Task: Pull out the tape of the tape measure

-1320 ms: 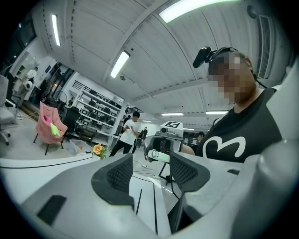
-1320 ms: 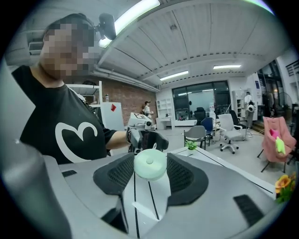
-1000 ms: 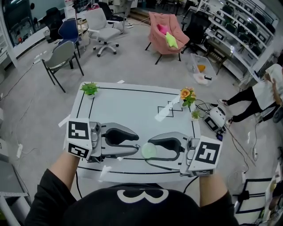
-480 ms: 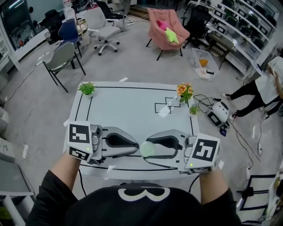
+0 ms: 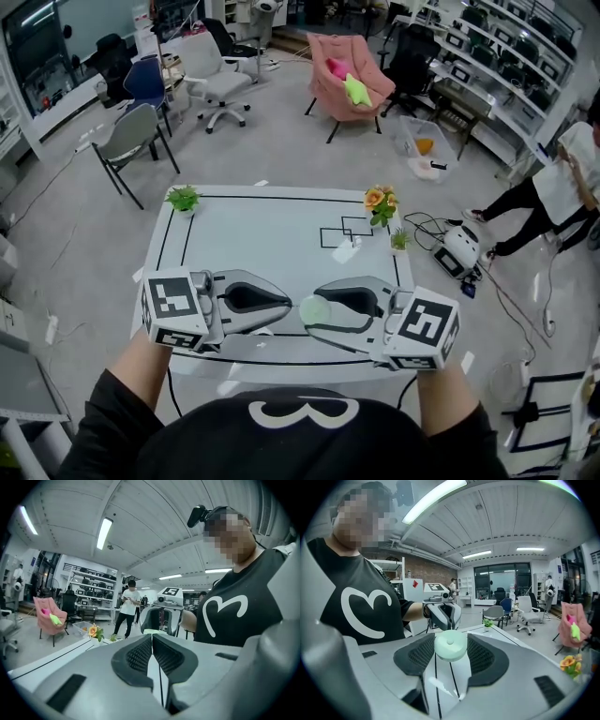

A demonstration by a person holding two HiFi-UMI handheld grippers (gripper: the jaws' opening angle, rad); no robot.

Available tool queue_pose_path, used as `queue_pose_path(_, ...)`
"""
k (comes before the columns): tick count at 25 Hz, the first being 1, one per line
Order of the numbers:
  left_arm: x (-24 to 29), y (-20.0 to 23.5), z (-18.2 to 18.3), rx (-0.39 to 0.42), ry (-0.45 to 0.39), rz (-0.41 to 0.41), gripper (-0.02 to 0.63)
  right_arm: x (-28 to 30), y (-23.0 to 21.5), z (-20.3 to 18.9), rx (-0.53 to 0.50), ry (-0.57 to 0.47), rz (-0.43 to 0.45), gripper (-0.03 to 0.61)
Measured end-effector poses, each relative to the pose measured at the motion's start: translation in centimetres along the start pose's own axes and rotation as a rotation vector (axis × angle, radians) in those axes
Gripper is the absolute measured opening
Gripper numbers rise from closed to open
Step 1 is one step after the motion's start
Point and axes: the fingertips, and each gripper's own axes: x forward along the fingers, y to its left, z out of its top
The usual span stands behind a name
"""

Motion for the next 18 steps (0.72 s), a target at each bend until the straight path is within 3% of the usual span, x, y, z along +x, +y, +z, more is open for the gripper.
queue_pose_path(10, 0.6, 0.6, 1.2, 0.049, 0.035, 0.249, 0.014, -1.6, -0.8, 0.0, -0.024, -0.007, -0.127, 0.222)
queue_pose_path(18, -2.0, 3.2, 1.0, -0.058, -0.046, 0.42, 0.014, -2.2, -2.2, -0.6, -0.01, -0.016, -0.218, 0.222)
